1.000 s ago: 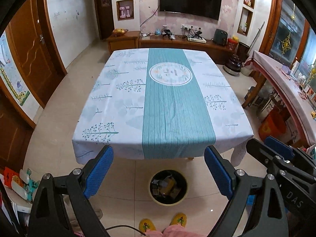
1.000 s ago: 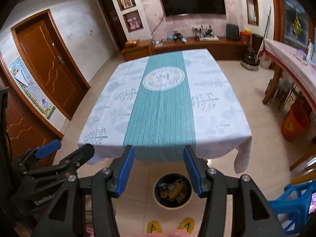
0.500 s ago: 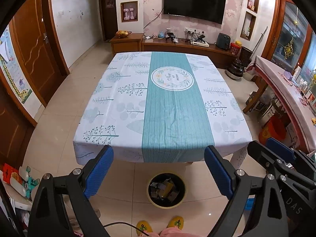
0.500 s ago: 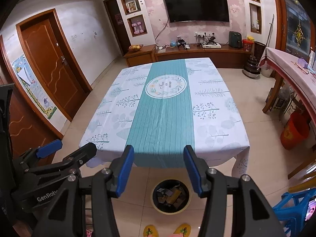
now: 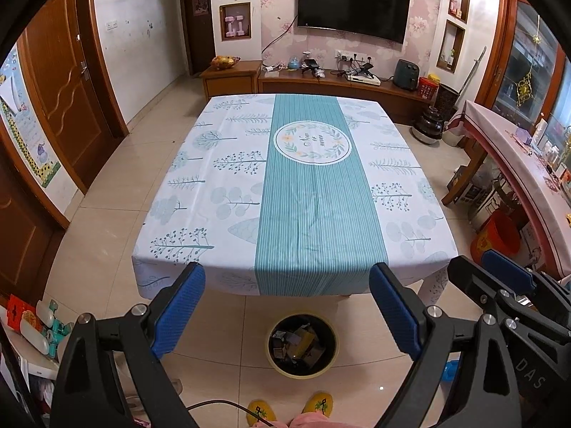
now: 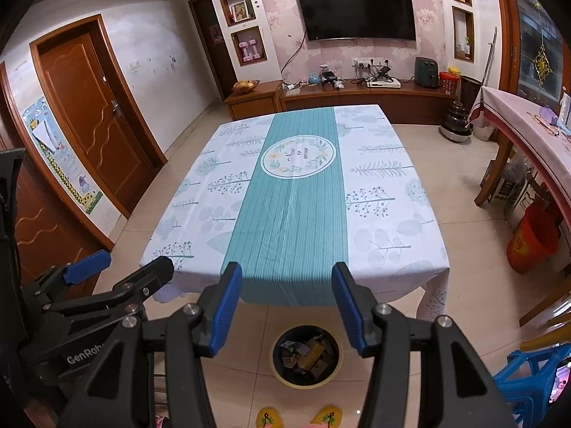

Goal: Collect trash

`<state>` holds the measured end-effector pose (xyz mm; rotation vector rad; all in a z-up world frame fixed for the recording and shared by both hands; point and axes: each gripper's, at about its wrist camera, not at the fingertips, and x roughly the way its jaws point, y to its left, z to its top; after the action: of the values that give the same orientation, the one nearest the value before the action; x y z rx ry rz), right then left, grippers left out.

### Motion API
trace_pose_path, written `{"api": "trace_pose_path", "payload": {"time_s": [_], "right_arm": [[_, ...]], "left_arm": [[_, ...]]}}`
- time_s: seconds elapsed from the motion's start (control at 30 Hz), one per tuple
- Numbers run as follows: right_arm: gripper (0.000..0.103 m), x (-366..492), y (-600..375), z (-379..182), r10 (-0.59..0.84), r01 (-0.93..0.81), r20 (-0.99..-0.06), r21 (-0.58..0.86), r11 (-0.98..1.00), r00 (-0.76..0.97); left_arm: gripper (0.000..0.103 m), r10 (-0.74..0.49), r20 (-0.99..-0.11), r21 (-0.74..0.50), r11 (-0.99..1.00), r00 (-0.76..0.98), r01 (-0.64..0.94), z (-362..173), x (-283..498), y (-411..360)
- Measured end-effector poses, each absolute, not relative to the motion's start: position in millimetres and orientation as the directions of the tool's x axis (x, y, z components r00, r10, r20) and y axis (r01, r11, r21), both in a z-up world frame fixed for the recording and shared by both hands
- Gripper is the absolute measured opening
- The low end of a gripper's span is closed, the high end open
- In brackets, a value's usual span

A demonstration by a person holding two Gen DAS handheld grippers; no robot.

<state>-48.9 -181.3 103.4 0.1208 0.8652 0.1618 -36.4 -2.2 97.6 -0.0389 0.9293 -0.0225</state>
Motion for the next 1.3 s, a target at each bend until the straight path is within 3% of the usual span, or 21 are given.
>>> {"api": "trace_pose_path", "payload": {"time_s": [1.3], "right_arm": [[0.053,-49.1,-188.0,89.9,0.186,-0.082,-0.763,0.173,0.981,0.619]], "left_arm": [[0.092,-0.039,-0.809,-0.044,0.999,0.586,0.005,90.6,-34.6,-4.0]]}}
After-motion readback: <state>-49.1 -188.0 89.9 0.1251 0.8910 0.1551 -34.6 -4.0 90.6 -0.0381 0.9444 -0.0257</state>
